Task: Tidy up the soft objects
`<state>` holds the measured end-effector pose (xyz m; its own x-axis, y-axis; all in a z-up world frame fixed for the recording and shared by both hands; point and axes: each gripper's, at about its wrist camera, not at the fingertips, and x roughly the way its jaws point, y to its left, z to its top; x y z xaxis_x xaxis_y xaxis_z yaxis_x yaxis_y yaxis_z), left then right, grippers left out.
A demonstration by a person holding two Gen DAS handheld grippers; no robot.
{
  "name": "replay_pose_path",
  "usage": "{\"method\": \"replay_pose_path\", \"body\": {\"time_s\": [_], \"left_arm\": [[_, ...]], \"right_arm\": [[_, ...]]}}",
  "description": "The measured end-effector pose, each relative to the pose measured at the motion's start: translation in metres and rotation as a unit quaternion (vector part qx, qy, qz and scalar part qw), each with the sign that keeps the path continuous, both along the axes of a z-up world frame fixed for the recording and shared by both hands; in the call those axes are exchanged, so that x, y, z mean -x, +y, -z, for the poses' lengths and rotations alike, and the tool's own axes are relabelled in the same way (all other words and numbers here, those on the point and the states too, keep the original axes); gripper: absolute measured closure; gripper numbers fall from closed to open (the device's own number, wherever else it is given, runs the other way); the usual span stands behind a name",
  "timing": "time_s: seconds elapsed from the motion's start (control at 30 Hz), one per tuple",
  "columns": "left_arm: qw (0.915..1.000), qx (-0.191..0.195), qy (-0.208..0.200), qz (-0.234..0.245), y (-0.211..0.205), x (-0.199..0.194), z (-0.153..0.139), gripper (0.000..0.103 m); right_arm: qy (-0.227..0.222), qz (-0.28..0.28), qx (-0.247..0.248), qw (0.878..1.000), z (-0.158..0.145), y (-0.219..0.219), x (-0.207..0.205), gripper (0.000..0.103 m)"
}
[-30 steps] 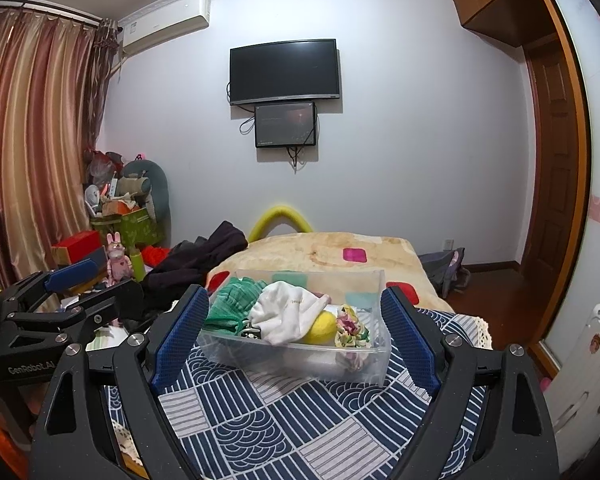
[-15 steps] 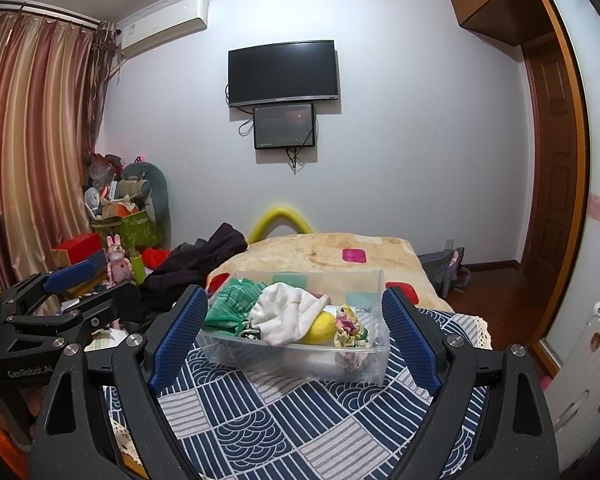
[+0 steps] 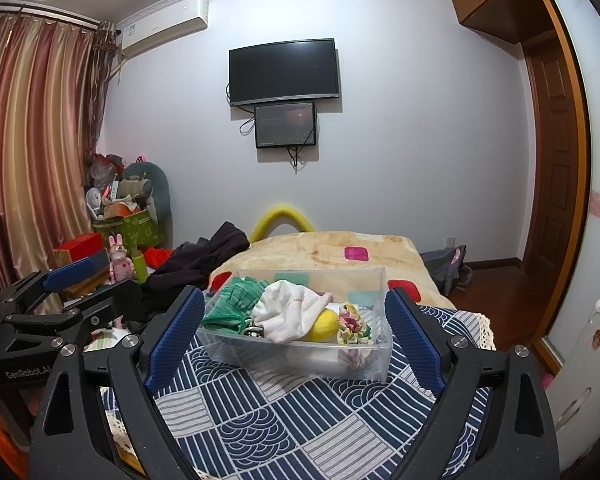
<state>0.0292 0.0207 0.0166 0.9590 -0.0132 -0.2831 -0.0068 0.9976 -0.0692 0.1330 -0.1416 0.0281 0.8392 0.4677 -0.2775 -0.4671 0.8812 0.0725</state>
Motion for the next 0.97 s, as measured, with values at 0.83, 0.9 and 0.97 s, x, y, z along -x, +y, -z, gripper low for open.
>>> {"method": "replay_pose_path", "body": {"time_s": [0.83, 0.9, 0.97], "left_arm": [[0.9999, -0.005, -0.008, 0.009, -0.0019, 0.0051, -0.0012, 0.006], [0.9999, -0.007, -0.01, 0.009, -0.0037, 0.0059, -0.0017, 0.006], [0.9999, -0.008, -0.011, 0.009, -0.0034, 0.0063, -0.0017, 0.006]], "right_arm": [[0.0, 0.003, 0.003, 1.0, 0.0014, 0.0011, 0.0032, 0.012], [0.0, 0.003, 0.003, 1.0, 0.0012, 0.0012, 0.0033, 0.012], [0.0, 0.004, 0.003, 1.0, 0.0013, 0.0012, 0.0032, 0.012]]}}
